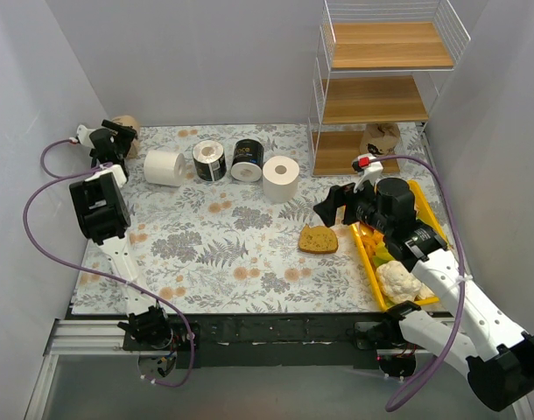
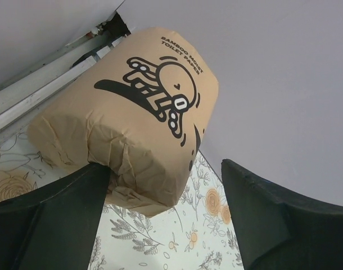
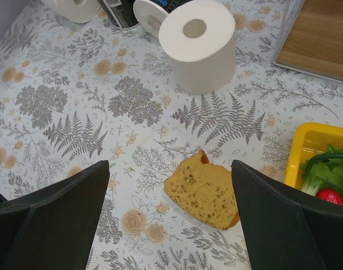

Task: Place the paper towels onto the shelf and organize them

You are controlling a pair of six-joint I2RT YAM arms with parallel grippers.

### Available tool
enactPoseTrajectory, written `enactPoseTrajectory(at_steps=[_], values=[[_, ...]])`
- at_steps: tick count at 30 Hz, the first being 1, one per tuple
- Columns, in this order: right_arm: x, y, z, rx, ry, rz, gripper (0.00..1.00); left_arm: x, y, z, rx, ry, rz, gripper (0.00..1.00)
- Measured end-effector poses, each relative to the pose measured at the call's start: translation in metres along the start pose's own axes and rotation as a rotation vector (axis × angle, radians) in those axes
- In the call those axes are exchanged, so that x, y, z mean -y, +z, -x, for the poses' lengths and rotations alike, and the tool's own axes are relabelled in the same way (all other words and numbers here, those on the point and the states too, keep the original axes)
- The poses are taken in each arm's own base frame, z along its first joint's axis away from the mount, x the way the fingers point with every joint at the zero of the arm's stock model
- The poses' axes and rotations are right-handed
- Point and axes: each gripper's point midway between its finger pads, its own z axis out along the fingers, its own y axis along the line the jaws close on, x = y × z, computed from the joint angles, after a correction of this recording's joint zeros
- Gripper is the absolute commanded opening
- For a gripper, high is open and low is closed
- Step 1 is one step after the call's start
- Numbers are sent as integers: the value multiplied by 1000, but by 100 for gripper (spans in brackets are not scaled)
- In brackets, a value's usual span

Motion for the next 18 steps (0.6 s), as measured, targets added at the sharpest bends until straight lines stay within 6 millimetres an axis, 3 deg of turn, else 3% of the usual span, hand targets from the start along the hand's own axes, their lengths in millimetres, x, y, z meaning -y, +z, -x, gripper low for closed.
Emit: enactPoseTrajectory(at_steps=[7,15,18], values=[[3,11,-5,-24,5,-7,96,-4,12,-5,5,6,-14,73],[5,14,-3,-26,4,-12,95,-1,20,-3,11,6,-25,49],[5,14,-4,-27,5,-13,95,-3,19,-5,13,10,-26,45]])
